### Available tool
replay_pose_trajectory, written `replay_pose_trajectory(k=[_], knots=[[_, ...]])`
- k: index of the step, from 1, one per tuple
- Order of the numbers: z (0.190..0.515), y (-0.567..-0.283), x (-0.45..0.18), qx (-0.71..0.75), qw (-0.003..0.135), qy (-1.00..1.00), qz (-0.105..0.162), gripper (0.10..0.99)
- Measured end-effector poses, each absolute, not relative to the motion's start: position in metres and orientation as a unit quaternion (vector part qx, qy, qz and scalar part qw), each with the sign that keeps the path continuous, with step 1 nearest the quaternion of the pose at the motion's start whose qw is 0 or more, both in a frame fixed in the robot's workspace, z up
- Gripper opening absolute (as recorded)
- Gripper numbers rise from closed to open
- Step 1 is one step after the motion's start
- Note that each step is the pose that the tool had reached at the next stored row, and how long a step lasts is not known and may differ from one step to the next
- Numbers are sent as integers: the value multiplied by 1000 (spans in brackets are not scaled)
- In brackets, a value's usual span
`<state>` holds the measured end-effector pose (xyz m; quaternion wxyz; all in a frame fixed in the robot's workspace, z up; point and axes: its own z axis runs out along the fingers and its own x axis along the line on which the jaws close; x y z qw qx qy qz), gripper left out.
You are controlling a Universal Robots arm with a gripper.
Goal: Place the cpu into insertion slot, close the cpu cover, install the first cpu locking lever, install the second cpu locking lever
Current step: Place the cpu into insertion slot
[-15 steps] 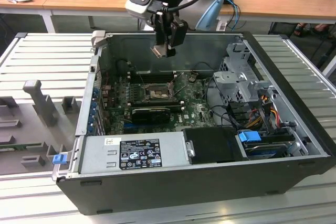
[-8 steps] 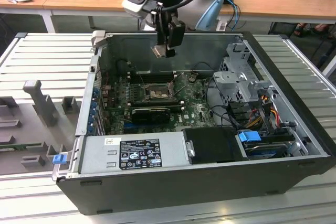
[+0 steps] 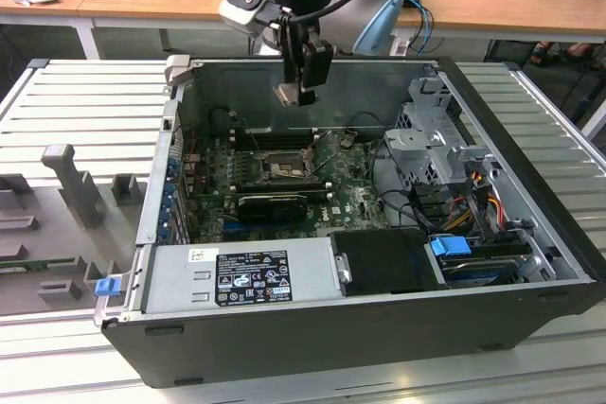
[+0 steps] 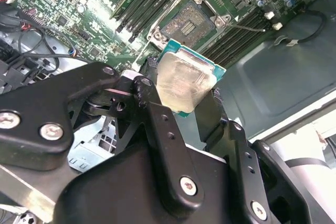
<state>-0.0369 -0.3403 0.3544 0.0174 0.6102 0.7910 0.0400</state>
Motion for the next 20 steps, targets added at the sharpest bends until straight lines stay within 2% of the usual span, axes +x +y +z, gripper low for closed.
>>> replay_pose_trajectory(k=[20], knots=[[334, -340, -37, 610, 17, 791, 41, 529]])
